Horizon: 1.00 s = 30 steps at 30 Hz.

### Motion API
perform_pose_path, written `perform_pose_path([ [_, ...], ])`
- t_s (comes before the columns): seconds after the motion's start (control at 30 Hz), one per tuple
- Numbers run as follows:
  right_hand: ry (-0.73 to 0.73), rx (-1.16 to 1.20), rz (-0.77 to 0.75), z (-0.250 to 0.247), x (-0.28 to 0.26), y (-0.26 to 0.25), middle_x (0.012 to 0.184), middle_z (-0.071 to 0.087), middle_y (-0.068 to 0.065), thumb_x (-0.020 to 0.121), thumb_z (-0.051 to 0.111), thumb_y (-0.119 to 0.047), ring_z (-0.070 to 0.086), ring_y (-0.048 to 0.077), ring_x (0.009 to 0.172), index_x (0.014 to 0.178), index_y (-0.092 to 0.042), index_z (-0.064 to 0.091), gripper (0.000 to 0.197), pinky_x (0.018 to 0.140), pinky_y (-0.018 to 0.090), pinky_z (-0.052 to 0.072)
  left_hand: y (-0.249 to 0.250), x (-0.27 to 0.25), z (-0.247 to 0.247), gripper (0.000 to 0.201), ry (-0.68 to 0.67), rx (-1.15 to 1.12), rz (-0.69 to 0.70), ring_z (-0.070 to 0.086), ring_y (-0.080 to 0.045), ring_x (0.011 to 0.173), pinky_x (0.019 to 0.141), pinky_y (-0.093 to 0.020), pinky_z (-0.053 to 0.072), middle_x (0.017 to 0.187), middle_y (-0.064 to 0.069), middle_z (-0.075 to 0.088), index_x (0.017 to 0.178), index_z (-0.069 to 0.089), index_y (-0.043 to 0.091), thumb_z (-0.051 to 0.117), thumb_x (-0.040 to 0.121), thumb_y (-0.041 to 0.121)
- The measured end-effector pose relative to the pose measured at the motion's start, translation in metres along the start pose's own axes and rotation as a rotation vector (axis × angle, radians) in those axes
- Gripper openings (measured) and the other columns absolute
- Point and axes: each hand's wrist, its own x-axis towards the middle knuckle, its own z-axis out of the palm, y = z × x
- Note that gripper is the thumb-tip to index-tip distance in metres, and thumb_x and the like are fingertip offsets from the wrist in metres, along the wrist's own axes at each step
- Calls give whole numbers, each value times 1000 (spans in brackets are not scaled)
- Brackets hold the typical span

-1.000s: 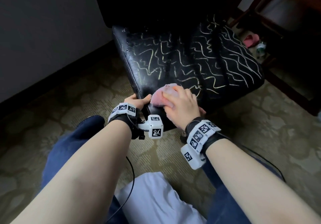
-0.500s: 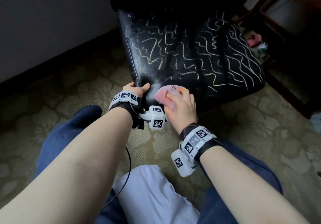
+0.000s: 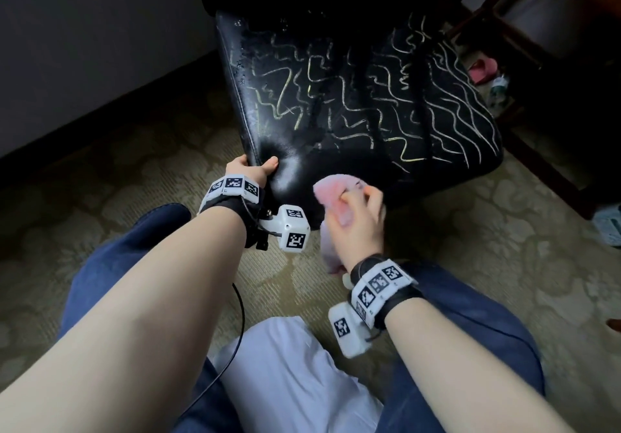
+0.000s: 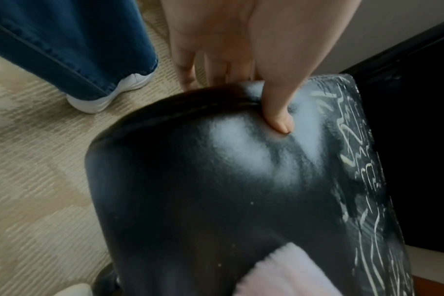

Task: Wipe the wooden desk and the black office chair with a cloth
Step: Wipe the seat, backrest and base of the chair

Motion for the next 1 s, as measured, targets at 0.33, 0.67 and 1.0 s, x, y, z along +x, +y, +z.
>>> perform_pose_path([
  [0.33,103,187,271,-13,12,45,127,36,13,83,66,-20,50,37,104,109,-6,46,36,85,40,47,-1,-1,3,47,-13,53,27,63,-21,103,87,-25,46,117,-5,65,123,59,12,72,82,31],
  [0.67,-8,261,516,10,-8,26,125,33,17,91,52,-28,52,41,97,121,-7,32,41,81,46,46,-6,-4,8,48,-4,134,65,61,-21,109,89,-21,43,122,-6,64,124,57,8,69,84,32],
  [1.0,-16,269,44,-29,17,-22,124,43,5,82,64,-17,52,23,107,111,-16,58,29,92,25,40,-17,-9,8,60,-136,102,-59,66,-27,96,91,-38,53,103,-4,68,120,58,9,72,77,49],
])
